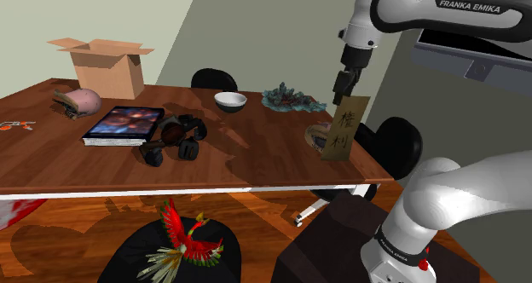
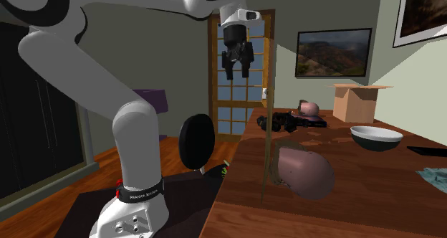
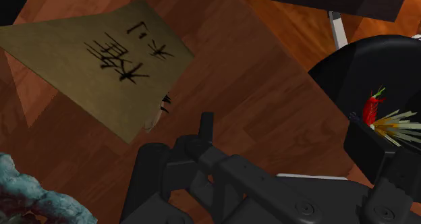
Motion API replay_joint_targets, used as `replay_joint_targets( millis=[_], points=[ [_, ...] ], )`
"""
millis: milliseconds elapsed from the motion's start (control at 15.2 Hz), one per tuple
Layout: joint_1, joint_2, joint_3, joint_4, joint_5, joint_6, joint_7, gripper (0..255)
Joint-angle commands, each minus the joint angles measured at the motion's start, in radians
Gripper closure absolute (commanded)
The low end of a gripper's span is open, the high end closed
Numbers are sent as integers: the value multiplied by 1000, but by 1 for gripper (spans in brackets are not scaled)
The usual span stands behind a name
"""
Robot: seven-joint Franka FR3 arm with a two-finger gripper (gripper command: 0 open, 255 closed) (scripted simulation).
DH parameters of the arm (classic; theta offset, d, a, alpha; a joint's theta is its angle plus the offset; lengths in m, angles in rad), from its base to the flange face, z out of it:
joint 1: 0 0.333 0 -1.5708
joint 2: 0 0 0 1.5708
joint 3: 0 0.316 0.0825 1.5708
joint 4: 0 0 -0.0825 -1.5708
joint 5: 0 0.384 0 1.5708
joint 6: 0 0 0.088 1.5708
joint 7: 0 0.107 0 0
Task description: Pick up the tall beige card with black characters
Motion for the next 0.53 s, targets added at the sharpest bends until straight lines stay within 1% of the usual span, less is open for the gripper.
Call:
replay_joint_targets(
  millis=[0,198,462],
  points=[
    [0,0,0,0,0,0,0,0],
    [35,-45,-113,-9,-49,-16,-227,0],
    [87,-56,-269,25,-117,-35,-530,0]
  ],
)
